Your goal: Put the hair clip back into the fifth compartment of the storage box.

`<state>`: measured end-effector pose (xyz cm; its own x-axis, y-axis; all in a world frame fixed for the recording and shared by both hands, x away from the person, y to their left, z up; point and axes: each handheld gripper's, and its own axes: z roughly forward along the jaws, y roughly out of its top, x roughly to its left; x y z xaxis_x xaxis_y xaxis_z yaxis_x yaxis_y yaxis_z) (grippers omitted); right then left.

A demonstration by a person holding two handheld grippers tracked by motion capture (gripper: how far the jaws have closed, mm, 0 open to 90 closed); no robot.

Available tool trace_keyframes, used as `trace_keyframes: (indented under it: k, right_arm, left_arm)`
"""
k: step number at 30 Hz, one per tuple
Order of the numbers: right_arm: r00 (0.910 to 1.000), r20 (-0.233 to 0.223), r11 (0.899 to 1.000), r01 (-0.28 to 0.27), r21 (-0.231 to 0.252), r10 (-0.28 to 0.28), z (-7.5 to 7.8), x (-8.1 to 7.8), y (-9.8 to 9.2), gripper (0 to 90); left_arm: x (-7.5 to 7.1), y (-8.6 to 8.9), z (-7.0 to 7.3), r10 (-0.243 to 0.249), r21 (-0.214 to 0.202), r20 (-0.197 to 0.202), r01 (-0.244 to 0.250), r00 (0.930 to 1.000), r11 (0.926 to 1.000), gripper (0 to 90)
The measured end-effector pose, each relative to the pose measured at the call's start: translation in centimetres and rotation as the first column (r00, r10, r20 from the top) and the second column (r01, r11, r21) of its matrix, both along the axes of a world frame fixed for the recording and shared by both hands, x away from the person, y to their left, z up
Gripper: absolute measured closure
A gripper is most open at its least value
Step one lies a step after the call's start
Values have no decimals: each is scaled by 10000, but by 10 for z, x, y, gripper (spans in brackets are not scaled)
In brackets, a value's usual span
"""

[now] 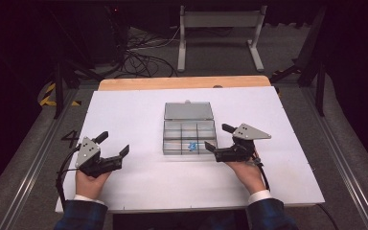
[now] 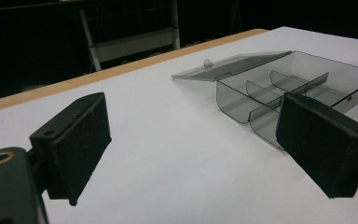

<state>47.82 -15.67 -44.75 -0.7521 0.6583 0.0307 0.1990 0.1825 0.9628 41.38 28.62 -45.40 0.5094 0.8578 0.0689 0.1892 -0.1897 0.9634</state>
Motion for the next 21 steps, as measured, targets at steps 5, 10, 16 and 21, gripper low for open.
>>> trace_keyframes:
  k: [5,10,16,21]
  right_arm:
    - [10000,11,10000,88,-5,-88,0,1,-6,38]
    - [9998,20,9997,209,85,-209,0,2,-12,27]
    - [9990,-35,9990,437,83,-437,0,3,-21,10]
    - [9988,-44,9988,491,43,-491,-2,3,-27,6]
  left_arm:
    - [0,0,0,7,-63,21,-7,10000,10000,106]
    - [0,1,0,27,-136,47,-26,10000,9999,106]
    - [0,1,0,32,-104,49,-31,10000,9999,106]
    - [-1,1,1,32,-117,68,-31,10000,9999,106]
